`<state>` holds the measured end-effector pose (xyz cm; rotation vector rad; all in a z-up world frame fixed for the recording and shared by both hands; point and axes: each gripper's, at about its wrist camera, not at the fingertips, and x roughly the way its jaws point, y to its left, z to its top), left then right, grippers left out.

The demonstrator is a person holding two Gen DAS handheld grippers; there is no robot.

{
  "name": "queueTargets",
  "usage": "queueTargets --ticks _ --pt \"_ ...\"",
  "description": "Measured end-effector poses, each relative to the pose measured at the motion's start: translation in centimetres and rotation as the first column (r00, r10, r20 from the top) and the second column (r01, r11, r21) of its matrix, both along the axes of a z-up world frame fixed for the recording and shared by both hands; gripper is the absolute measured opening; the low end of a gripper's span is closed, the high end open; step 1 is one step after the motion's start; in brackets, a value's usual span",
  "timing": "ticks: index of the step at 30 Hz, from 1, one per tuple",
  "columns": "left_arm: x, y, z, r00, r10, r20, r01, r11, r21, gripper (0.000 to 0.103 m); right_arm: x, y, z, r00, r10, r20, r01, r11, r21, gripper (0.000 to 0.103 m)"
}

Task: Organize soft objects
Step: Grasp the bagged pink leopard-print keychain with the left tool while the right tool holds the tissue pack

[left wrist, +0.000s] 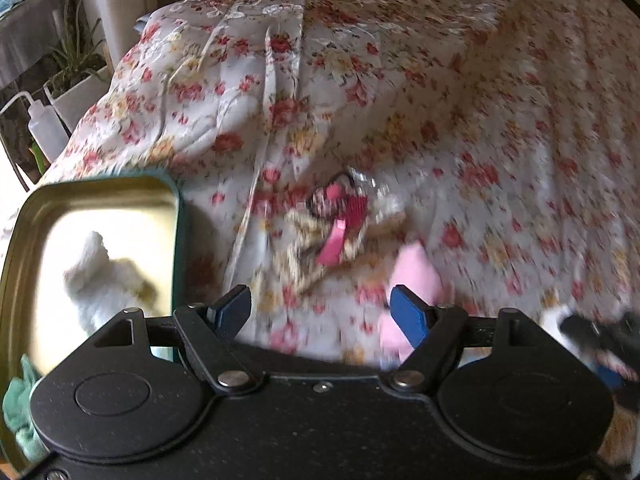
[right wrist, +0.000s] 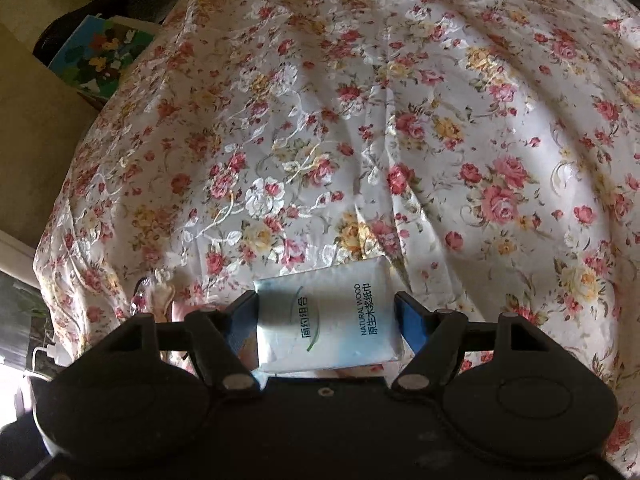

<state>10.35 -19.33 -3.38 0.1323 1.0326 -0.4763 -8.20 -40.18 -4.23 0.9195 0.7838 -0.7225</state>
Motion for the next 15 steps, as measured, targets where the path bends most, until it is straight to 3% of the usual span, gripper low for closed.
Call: queueTargets --ticks 8,15 --pt "2.9 -2.9 -2.7 0.999 0.022 0.038 -0.023 0.999 0.026 0.072 0.0 0.7 1.4 1.0 0.001 0.023 0.001 0.996 -0.085 0.073" --pt "4.8 -4.2 -4.8 0.999 0.035 0.014 -0.035 0.999 0.018 0.073 0.7 1.3 0.9 0.999 0.033 0.011 -0.032 0.994 -0.101 0.073"
